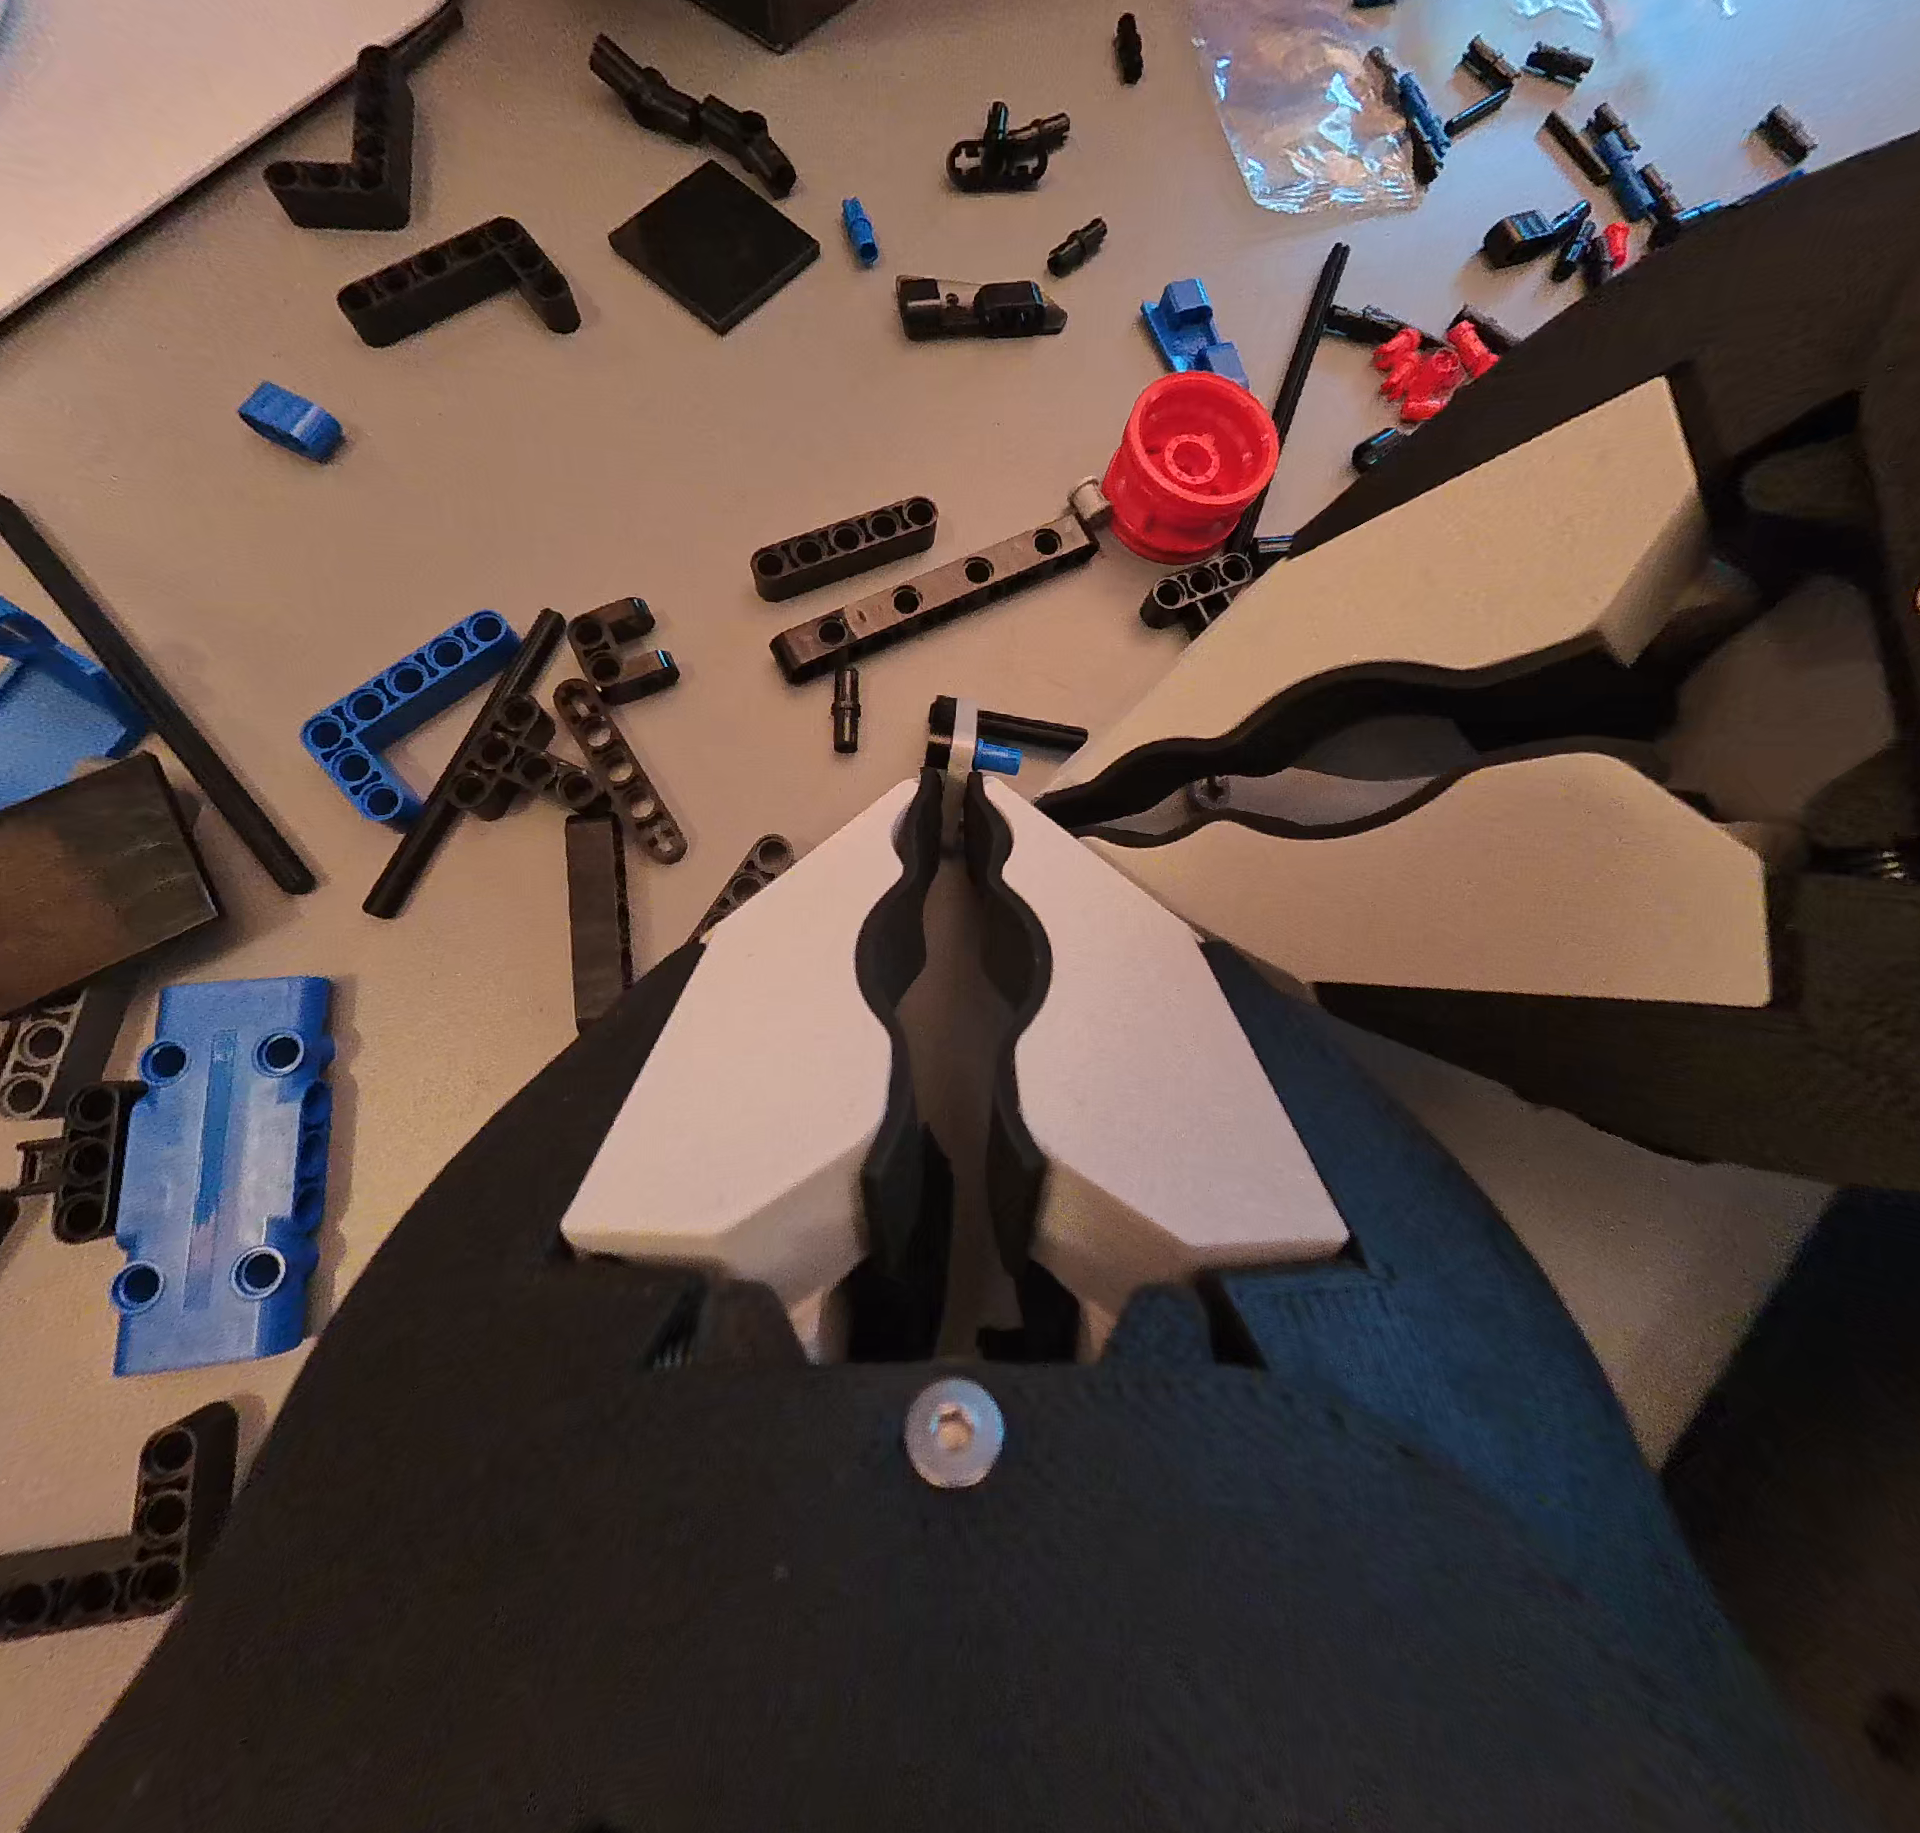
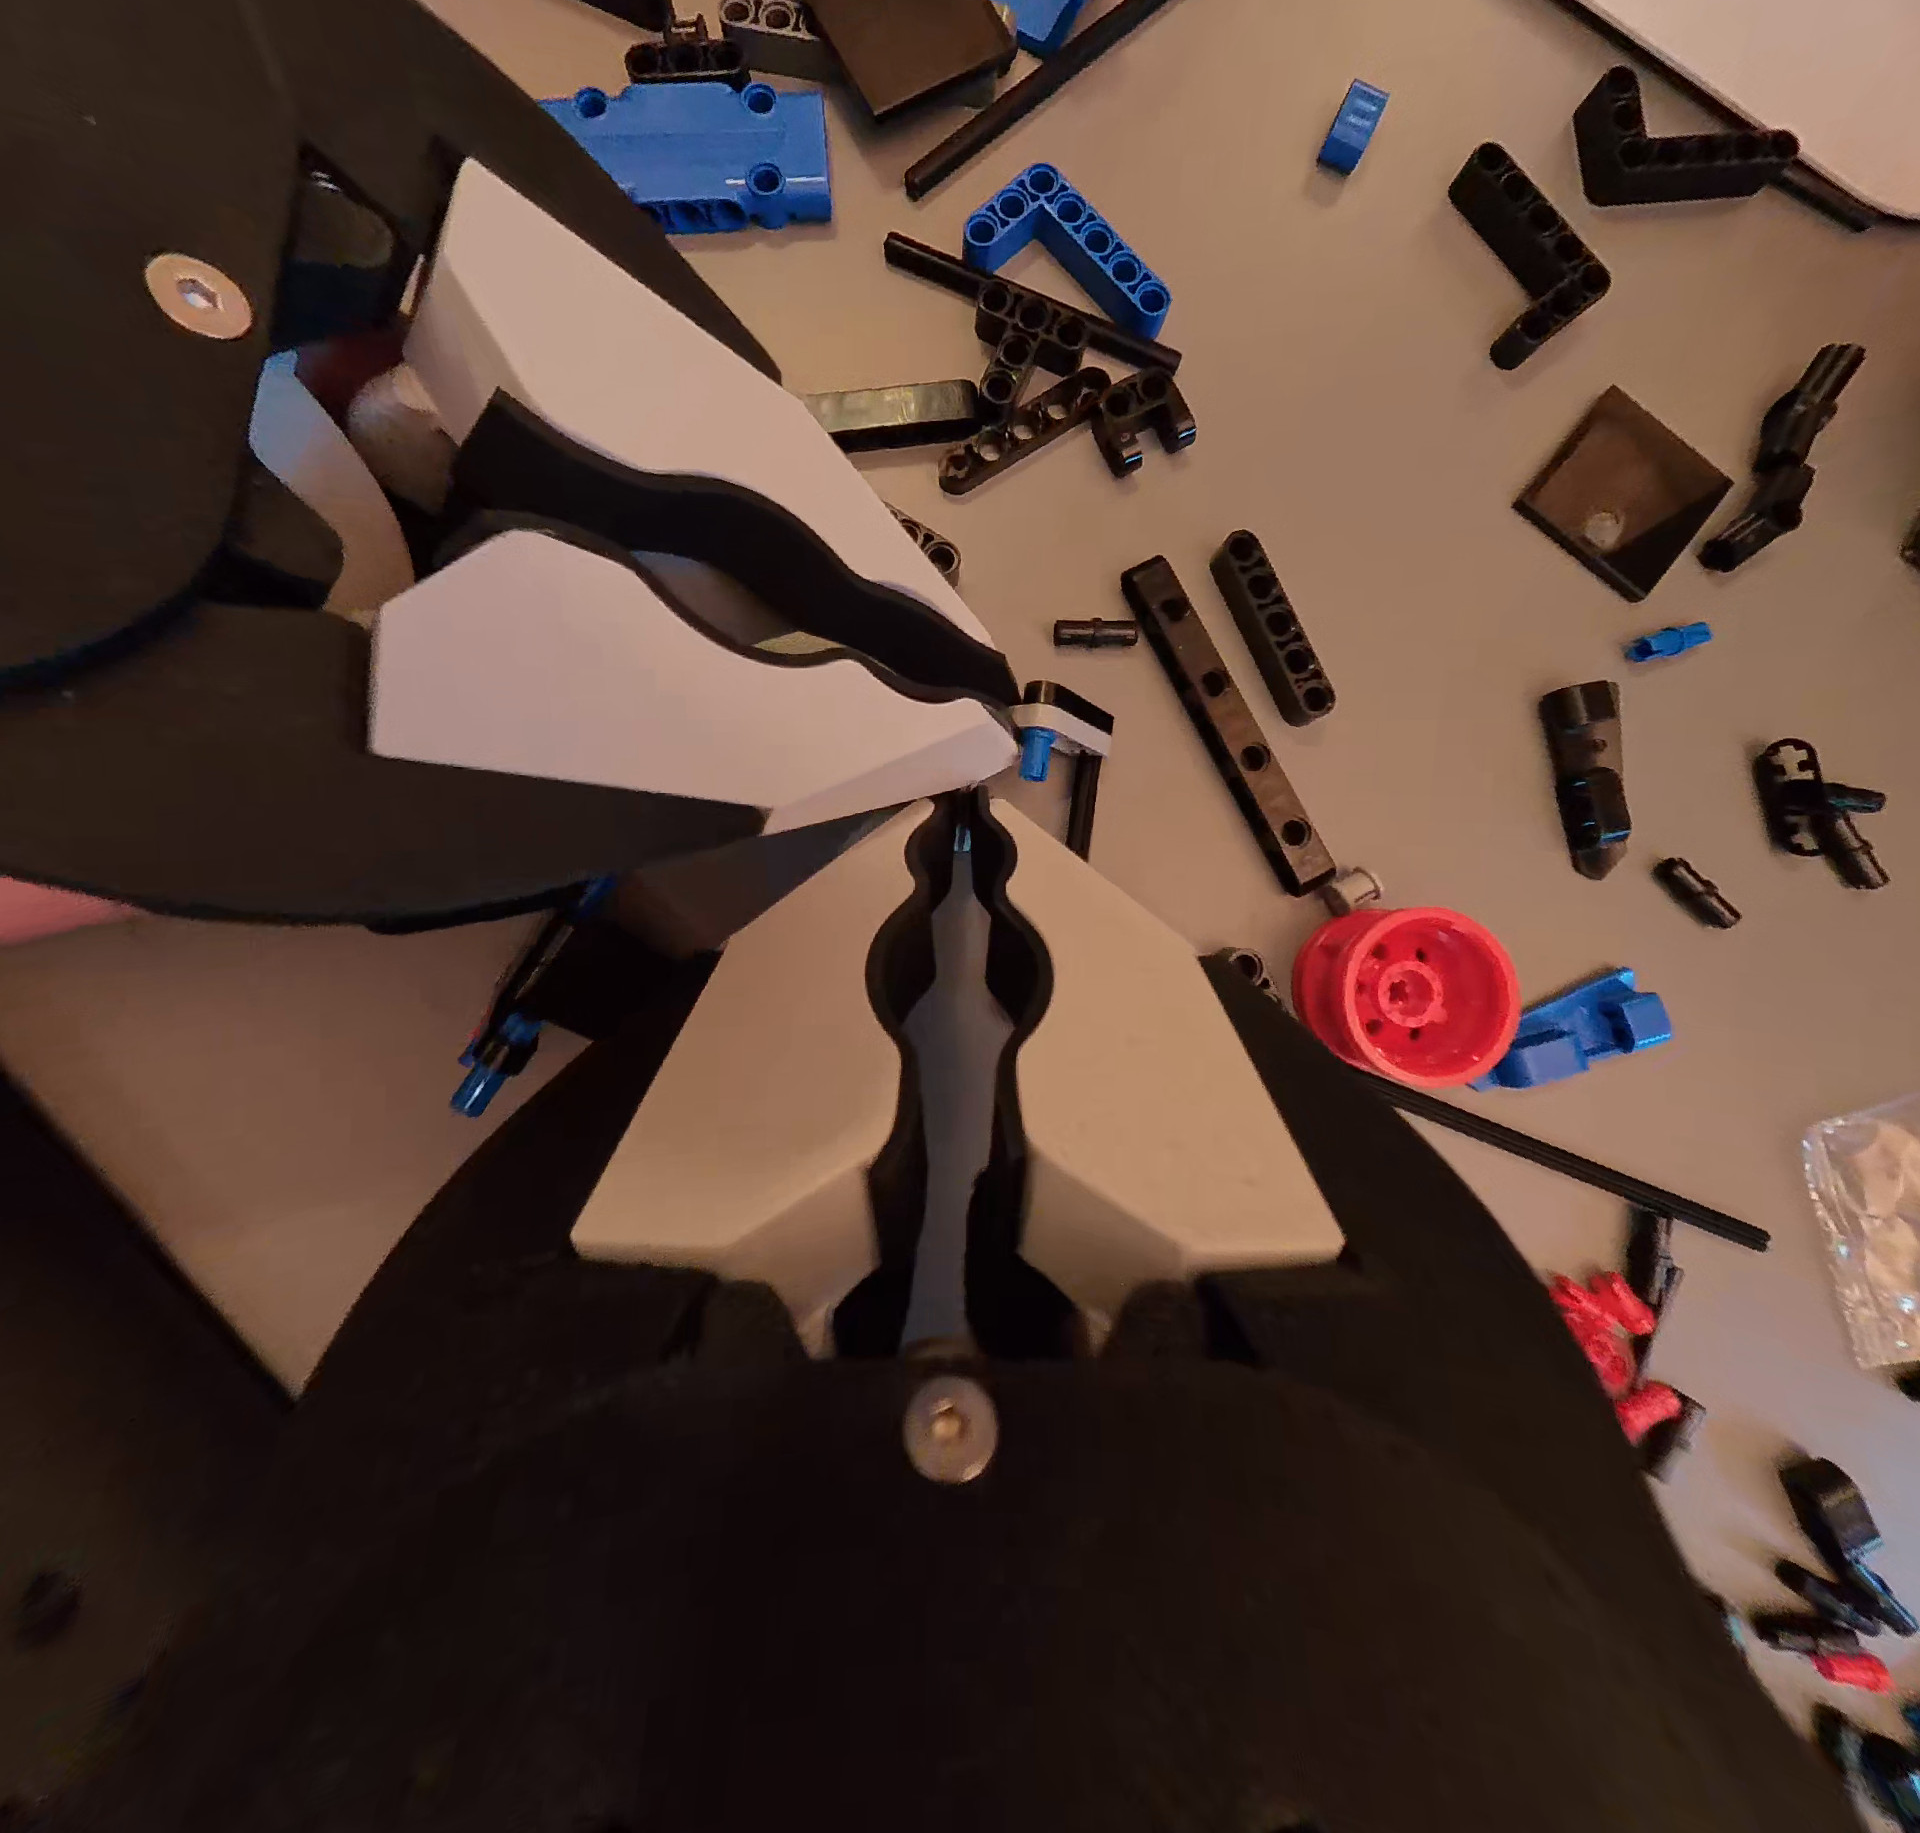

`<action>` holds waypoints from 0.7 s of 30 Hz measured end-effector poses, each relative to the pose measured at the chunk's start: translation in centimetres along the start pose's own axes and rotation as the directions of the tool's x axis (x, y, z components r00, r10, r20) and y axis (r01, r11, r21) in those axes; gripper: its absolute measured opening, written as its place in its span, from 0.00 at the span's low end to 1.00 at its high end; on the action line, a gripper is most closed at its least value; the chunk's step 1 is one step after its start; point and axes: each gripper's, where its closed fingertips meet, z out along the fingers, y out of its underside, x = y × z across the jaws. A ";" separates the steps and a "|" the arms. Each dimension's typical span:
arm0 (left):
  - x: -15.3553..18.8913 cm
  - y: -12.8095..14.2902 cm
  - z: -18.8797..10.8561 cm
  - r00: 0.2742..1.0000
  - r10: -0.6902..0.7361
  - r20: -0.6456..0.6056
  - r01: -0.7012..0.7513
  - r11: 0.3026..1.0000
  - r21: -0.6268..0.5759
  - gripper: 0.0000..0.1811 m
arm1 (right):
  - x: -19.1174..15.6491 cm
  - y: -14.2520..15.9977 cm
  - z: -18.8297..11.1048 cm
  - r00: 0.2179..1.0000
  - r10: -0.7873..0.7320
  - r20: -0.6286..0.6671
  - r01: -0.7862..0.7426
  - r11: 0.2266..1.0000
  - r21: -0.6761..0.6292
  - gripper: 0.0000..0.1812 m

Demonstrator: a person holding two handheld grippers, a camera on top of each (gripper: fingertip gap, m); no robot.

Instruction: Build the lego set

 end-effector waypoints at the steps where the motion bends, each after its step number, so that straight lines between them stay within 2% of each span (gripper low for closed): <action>1: 0.0 0.0 0.0 1.000 -0.007 -0.010 0.008 1.000 0.003 0.02 | 0.0 0.0 0.0 1.000 0.011 0.012 -0.011 1.000 0.008 0.00; 6: 0.6 0.0 -0.2 0.986 -0.073 -0.150 0.073 0.997 -0.005 0.05 | 0.1 0.3 -0.2 0.998 0.017 0.056 -0.019 0.999 0.030 0.00; 13: 1.0 0.4 -1.4 0.940 -0.095 -0.328 0.091 0.995 -0.027 0.08 | -0.3 0.4 -0.3 0.996 -0.015 0.087 0.011 0.999 0.038 0.01; 19: 0.5 1.8 -1.6 0.943 -0.021 -0.332 -0.008 0.996 -0.085 0.00 | -0.6 0.3 -0.2 0.993 -0.062 0.096 0.058 0.998 0.039 0.01; 21: 1.3 2.1 -1.9 0.924 0.006 -0.382 -0.042 0.995 -0.087 0.00 | -0.6 0.3 -0.2 0.992 -0.079 0.098 0.076 0.996 0.038 0.00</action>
